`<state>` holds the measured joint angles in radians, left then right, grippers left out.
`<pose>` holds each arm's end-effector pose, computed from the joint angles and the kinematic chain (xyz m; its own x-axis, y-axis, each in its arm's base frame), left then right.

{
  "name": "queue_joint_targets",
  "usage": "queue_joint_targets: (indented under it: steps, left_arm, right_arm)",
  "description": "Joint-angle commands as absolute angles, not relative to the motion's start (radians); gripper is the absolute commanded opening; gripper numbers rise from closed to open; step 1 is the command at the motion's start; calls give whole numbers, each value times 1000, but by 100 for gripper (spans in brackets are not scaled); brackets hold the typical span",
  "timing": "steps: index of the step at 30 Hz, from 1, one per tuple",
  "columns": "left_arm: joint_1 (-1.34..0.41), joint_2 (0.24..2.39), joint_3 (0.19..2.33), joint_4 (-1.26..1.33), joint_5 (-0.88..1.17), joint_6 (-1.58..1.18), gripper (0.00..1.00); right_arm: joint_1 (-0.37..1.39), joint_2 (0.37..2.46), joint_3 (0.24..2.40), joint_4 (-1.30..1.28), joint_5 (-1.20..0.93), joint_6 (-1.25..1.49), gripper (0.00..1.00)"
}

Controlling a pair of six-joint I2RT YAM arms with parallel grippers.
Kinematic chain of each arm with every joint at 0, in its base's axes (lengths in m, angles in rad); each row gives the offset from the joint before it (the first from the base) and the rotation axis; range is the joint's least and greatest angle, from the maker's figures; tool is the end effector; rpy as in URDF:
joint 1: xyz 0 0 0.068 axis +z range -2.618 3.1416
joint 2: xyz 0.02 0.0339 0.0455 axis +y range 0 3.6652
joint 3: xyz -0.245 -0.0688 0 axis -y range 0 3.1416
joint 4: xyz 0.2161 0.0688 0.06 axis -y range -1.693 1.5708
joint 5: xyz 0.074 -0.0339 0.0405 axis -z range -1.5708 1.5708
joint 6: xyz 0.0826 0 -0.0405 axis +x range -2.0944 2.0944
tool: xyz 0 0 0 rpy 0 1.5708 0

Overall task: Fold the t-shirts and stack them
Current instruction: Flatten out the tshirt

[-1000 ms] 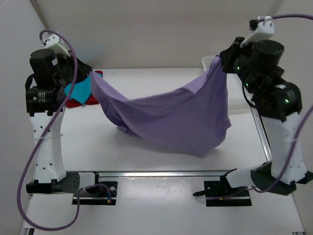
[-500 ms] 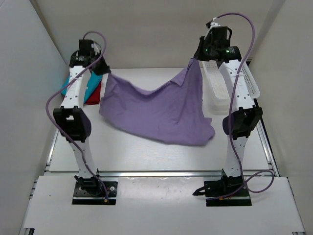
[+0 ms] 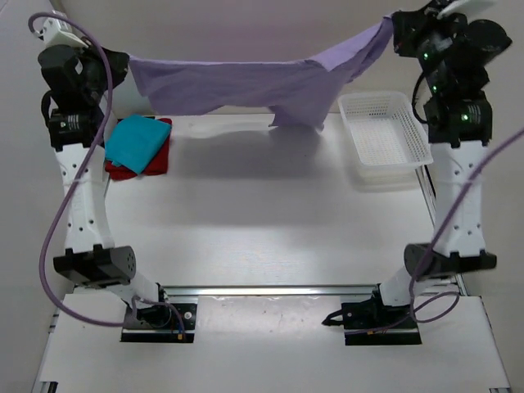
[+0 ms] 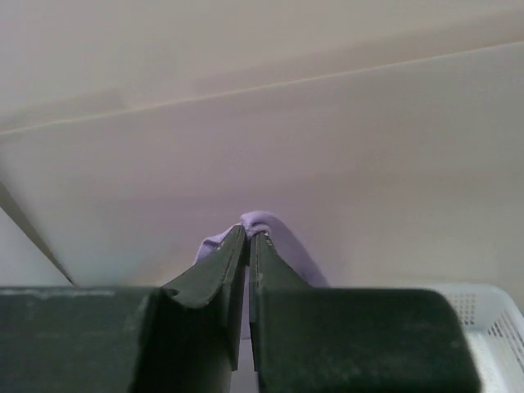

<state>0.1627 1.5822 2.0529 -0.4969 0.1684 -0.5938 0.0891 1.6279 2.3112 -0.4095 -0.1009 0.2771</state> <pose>0.3413 0.0420 0.5059 -0.0246 -0.5630 -0.8261 -0.0098 0.8264 -0.5630 0.3121 0.0362 0.5833 0.2084 0.2919 -0.9335 -0.2517 0.9383 0.2372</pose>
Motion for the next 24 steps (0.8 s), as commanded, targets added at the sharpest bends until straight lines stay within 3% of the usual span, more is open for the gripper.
queue_joint_targets:
  steps: [1, 6, 9, 12, 18, 21, 24]
  left_arm:
    - [144, 1540, 1877, -442, 121, -563, 0]
    - [138, 1358, 1504, -362, 80, -525, 0]
    - [129, 1205, 1266, -342, 9, -497, 0]
    - [97, 1069, 1059, -366, 3, -500, 0]
    - [54, 711, 564, -356, -11, -551, 0]
    - [61, 635, 456, -402, -3, -554, 0]
    - [23, 563, 423, -426, -6, -558, 2]
  right_arm:
    - [81, 1531, 2078, -367, -92, 278, 0]
    - [121, 1272, 1481, -313, -22, 248, 0]
    - [158, 1138, 1218, -369, 113, 279, 0]
    - [181, 984, 987, -445, 87, 350, 0]
    - [452, 665, 662, -676, 197, 495, 0]
    - [478, 551, 589, -747, 91, 598, 0]
    - [584, 506, 618, -802, 116, 701, 0]
